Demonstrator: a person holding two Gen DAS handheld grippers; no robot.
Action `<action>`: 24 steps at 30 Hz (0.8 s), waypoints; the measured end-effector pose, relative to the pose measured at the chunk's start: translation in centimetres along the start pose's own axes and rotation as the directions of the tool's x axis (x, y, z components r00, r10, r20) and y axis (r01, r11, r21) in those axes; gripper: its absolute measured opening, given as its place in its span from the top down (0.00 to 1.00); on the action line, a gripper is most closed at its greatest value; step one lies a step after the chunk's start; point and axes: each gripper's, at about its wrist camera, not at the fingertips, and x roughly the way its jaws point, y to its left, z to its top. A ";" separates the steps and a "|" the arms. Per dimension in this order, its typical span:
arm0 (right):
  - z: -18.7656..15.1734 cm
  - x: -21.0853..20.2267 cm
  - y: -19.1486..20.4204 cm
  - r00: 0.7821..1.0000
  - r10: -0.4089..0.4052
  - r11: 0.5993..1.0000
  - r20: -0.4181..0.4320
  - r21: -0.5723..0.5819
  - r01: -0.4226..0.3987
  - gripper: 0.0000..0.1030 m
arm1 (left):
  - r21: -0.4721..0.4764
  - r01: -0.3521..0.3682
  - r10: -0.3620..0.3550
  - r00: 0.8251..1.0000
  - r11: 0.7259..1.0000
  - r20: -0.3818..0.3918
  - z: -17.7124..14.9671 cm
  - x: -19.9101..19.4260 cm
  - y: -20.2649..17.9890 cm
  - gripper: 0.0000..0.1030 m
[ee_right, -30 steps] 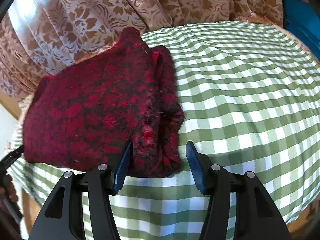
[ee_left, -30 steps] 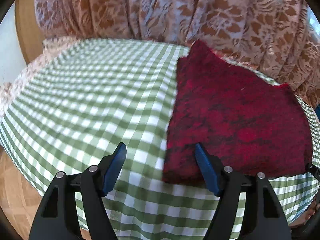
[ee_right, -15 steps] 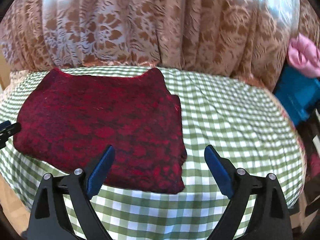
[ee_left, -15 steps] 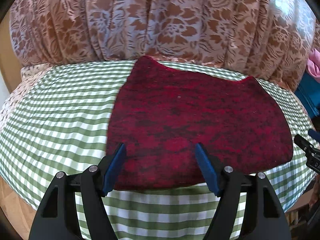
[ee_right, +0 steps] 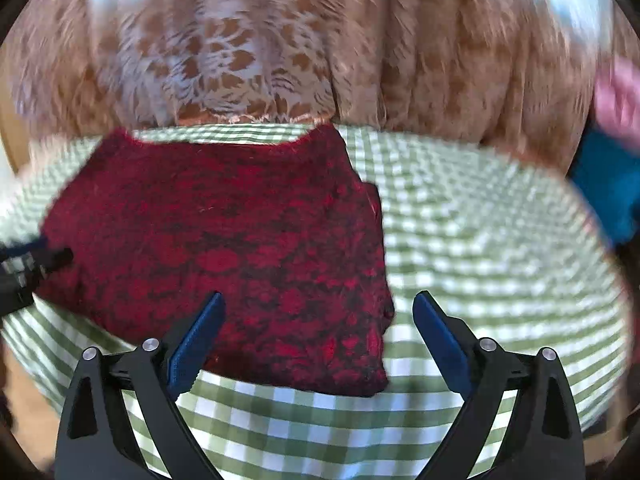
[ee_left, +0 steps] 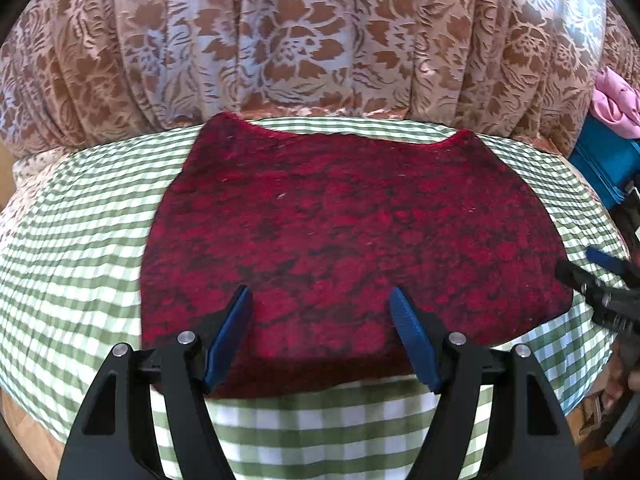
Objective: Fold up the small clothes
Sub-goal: 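Grasp the edge of the folded sweater with both grippers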
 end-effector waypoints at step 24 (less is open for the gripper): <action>-0.2 7.1 -5.2 0.855 0.511 0.811 -0.092 0.381 -0.444 0.68 | -0.115 0.118 -0.129 0.987 0.986 -0.091 0.8 5.2 1.0 0.38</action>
